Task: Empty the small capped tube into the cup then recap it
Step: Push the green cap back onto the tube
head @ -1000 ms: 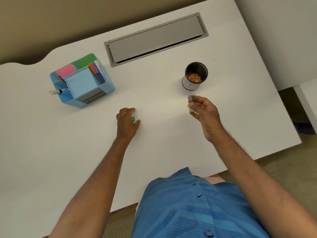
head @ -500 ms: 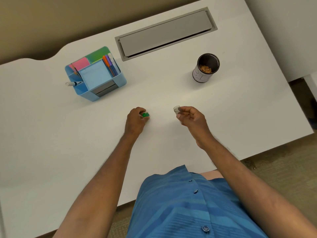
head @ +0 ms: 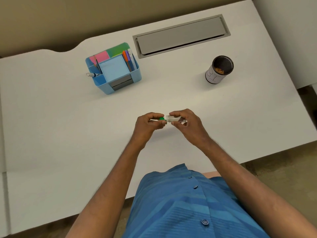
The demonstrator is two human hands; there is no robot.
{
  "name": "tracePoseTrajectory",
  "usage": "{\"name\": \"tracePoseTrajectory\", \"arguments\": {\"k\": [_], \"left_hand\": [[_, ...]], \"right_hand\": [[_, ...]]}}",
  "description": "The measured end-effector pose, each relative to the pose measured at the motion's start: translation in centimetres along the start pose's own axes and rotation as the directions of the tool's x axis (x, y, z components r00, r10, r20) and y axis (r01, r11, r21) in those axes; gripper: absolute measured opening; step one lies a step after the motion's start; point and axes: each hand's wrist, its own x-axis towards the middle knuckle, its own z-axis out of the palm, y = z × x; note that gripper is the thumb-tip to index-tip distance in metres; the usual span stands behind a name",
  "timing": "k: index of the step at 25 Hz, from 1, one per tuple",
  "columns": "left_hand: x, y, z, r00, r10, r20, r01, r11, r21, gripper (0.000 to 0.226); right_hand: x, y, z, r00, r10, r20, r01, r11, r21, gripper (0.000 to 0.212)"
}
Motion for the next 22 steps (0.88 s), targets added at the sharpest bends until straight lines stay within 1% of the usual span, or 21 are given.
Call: {"name": "tracePoseTrajectory", "arguments": {"k": [2, 5, 8, 11, 14, 16, 18, 22], "left_hand": [[-0.4, -0.3, -0.6, 0.999, -0.038, -0.038, 0.032, 0.99, -0.139, 0.024], [-0.8, -0.3, -1.3, 0.998, -0.048, -0.037, 0.038, 0.97, -0.238, 0.023], [-1.2, -0.1, -1.2, 1.0, -0.015, 0.011, 0.018, 0.97, -0.243, 0.021], [-1.4, 0.0, -1.3, 1.0, -0.011, 0.007, 0.012, 0.964, -0.265, 0.018], [-1.5, 0.2, -1.7, 0.999, -0.013, 0.041, 0.025, 0.958, -0.287, 0.022], [-1.5, 0.4, -2.0, 0.996, -0.01, 0.083, 0.035, 0.952, -0.305, 0.026], [-1.5, 0.6, -2.4, 0.994, 0.0, 0.109, 0.034, 0.951, -0.306, 0.025], [-1.6, 1.0, -2.8, 0.992, 0.013, 0.128, 0.024, 0.958, -0.285, 0.024]], "right_hand": [[0.0, -0.6, 0.2, 1.0, -0.014, -0.008, 0.014, 1.0, -0.008, 0.032], [-0.1, -1.4, 0.9, 1.0, -0.021, 0.012, 0.021, 1.0, 0.0, 0.031], [-0.4, -1.9, 1.8, 0.998, -0.033, 0.044, 0.032, 0.999, 0.033, 0.029], [-0.4, -2.1, 2.0, 1.0, -0.001, 0.027, -0.002, 0.995, 0.095, 0.028], [-0.2, -2.0, 1.8, 0.999, 0.037, 0.008, -0.038, 0.988, 0.147, 0.024], [-0.1, -2.1, 1.8, 0.998, 0.062, 0.001, -0.061, 0.974, 0.217, 0.022], [-0.1, -2.1, 1.7, 0.997, 0.079, 0.018, -0.081, 0.962, 0.26, 0.021], [0.3, -2.4, 1.1, 0.992, 0.102, 0.071, -0.118, 0.95, 0.289, 0.021]]}}
